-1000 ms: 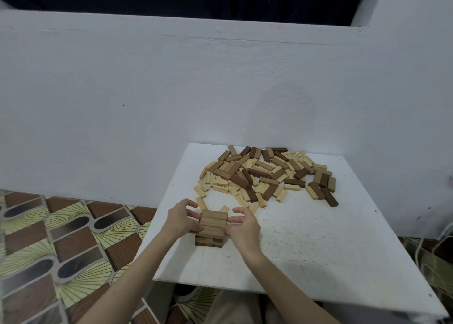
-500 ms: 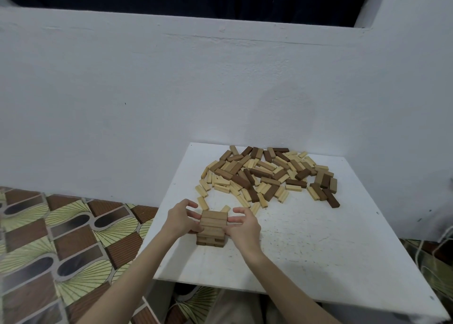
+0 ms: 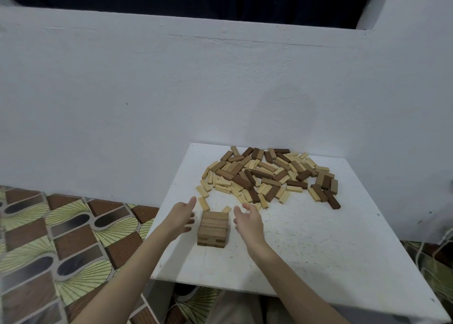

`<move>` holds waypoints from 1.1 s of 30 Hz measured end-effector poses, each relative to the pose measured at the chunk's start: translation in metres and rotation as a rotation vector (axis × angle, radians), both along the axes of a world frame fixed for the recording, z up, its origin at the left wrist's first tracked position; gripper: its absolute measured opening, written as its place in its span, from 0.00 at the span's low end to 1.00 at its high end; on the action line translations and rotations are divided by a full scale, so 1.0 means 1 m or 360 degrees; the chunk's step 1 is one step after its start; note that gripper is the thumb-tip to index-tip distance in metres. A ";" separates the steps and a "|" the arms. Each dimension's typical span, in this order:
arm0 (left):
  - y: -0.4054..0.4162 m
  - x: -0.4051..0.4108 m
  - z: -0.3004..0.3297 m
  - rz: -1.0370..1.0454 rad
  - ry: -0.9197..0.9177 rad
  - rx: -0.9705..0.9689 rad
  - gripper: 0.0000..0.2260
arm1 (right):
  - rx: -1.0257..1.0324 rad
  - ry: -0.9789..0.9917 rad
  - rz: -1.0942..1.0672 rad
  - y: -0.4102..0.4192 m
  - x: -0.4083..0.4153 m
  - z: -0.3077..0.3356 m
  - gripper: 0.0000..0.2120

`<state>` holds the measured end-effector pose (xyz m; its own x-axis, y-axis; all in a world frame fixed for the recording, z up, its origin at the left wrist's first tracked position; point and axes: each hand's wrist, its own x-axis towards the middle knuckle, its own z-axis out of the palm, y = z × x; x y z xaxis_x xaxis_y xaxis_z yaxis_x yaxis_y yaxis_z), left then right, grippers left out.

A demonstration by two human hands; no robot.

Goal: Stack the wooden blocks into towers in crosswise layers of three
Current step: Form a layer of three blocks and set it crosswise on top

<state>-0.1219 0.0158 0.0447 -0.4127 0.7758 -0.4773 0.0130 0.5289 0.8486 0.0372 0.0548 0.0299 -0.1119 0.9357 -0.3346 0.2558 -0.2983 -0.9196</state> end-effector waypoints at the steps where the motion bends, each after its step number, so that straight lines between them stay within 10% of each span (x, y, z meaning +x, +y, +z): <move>1: 0.000 0.001 0.001 0.0001 -0.0139 -0.0055 0.27 | -0.0126 0.0053 0.0006 0.002 -0.002 0.002 0.22; 12: 0.018 0.006 0.009 -0.0106 -0.0440 -0.0213 0.42 | -0.0676 0.0439 0.0167 0.010 -0.016 0.041 0.39; 33: 0.027 0.023 0.024 -0.0142 -0.0509 -0.0310 0.35 | -0.0887 0.0124 0.0298 0.015 -0.030 0.051 0.48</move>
<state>-0.0986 0.0424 0.0689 -0.1539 0.6842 -0.7129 -0.1832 0.6892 0.7010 0.0069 0.0700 0.0807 -0.3023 0.5833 -0.7539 0.2887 -0.6977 -0.6556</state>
